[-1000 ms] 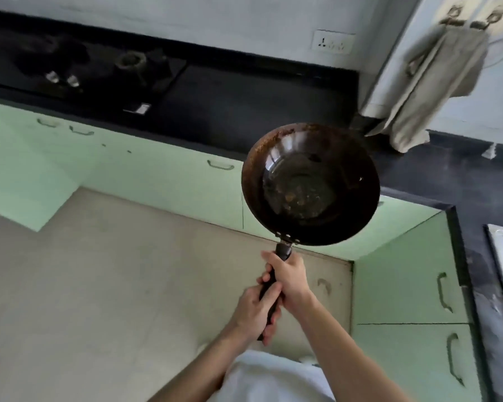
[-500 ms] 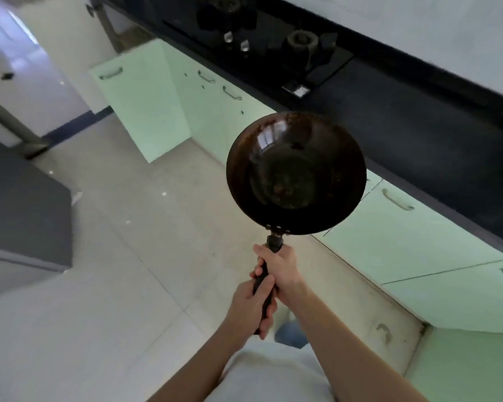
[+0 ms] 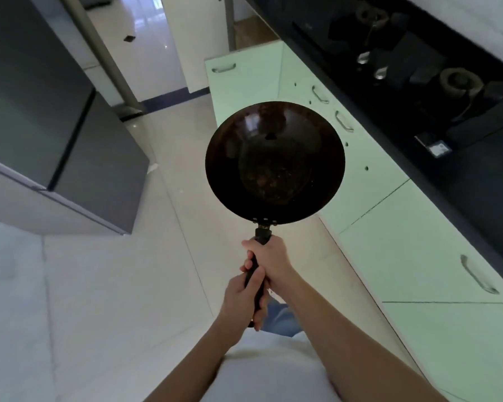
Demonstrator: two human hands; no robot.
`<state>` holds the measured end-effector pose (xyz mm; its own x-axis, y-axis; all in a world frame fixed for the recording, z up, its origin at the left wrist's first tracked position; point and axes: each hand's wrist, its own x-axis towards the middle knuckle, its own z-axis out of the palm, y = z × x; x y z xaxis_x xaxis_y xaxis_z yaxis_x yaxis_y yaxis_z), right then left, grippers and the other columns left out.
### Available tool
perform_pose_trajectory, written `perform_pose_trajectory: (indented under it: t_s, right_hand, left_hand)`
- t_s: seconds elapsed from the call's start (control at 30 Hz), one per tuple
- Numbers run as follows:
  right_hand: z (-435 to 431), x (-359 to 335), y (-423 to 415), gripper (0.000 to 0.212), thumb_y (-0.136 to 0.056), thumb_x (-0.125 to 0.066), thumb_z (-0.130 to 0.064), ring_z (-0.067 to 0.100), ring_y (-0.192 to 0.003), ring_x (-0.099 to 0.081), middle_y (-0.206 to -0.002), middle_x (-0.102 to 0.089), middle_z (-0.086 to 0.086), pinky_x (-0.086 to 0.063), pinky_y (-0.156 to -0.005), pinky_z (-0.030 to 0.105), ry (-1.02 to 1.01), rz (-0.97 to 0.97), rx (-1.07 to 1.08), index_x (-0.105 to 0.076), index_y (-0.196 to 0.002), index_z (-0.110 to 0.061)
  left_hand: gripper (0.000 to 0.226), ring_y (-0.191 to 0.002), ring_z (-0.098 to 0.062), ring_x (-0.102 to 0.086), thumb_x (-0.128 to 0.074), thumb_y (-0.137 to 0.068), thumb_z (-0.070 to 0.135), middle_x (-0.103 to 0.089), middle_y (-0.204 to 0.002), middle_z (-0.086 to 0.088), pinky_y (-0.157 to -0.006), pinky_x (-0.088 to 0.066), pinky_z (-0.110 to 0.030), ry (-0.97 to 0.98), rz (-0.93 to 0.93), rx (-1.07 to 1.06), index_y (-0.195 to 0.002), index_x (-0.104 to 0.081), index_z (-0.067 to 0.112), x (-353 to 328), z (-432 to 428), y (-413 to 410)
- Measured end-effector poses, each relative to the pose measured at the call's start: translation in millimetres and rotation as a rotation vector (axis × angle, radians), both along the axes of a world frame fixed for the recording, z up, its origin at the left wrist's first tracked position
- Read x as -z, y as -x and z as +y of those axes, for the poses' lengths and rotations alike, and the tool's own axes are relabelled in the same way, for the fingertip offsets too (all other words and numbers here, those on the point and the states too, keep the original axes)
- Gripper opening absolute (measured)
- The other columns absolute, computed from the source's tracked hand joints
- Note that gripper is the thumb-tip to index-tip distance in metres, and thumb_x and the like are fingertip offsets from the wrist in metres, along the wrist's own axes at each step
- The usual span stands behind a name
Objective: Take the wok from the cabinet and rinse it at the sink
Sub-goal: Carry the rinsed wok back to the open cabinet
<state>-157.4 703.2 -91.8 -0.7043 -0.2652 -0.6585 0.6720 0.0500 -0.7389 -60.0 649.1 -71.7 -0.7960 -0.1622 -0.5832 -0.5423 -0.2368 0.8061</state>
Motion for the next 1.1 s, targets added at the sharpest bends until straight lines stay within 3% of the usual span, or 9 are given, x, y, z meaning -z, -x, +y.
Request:
perform_pose_trajectory:
  t_s: [0.27, 0.67, 1.1]
  right_hand:
    - [-89, -8, 125, 0.022, -0.09, -0.063, -0.001, 0.018, -0.04, -0.051, -0.052, -0.052, 0.006, -0.056, -0.052, 0.033, 0.038, 0.001, -0.133, -0.055, -0.07, -0.004]
    - [-196, -5, 230, 0.028, -0.089, -0.062, 0.0, 0.02, -0.039, -0.049, -0.05, -0.049, 0.007, -0.053, -0.05, 0.032, 0.023, 0.014, -0.246, -0.053, -0.063, -0.006]
    - [-414, -15, 363, 0.021, -0.09, -0.064, -0.003, 0.019, -0.043, -0.051, -0.054, -0.052, 0.007, -0.057, -0.059, 0.036, 0.006, 0.032, -0.164, -0.056, -0.071, -0.005]
  left_hand:
    - [0.04, -0.033, -0.017, -0.035, -0.044, -0.101, 0.03, -0.049, -0.053, -0.008, -0.034, -0.034, -0.023, 0.021, -0.031, -0.189, -0.073, -0.053, 0.004, -7, -73, 119]
    - [0.037, -0.033, -0.015, -0.037, -0.045, -0.101, 0.033, -0.05, -0.053, -0.006, -0.035, -0.034, -0.022, -0.01, -0.047, -0.287, -0.081, -0.053, 0.002, -3, -169, 221]
    - [0.038, -0.033, -0.016, -0.039, -0.044, -0.1, 0.033, -0.051, -0.053, -0.006, -0.038, -0.037, -0.024, -0.009, 0.005, -0.187, -0.085, -0.055, 0.001, -12, -398, 357]
